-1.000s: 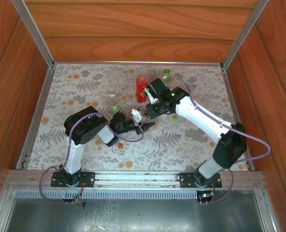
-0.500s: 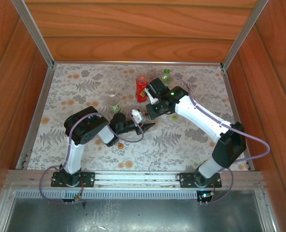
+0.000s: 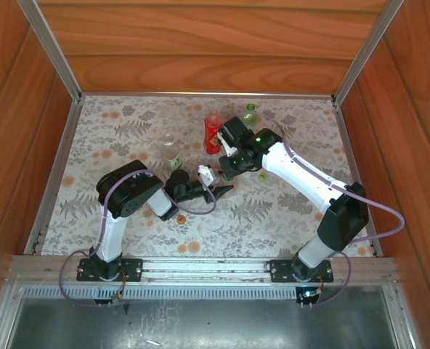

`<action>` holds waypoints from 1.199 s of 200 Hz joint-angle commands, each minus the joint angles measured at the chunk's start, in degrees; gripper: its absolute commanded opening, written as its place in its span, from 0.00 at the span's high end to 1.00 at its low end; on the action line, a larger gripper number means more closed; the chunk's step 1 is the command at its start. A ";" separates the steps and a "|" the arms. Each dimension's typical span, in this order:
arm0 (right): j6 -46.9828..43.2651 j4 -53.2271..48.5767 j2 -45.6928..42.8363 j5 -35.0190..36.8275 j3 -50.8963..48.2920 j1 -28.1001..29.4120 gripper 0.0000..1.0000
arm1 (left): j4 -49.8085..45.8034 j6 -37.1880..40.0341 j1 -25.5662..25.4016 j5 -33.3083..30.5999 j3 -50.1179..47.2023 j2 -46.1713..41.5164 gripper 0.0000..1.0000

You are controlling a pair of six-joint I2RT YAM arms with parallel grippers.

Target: Screw on the bottle caps

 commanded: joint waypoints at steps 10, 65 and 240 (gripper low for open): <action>0.93 -1.80 0.71 0.85 1.72 0.27 0.57 | -0.53 0.27 -0.45 1.22 -0.19 0.81 0.44; 1.10 -4.33 2.61 0.74 2.84 0.27 0.57 | -0.54 0.41 -0.51 1.08 -0.11 0.99 0.44; 0.59 -14.54 10.89 -0.22 11.92 0.35 0.52 | -0.54 0.55 -0.56 0.80 0.05 1.21 0.44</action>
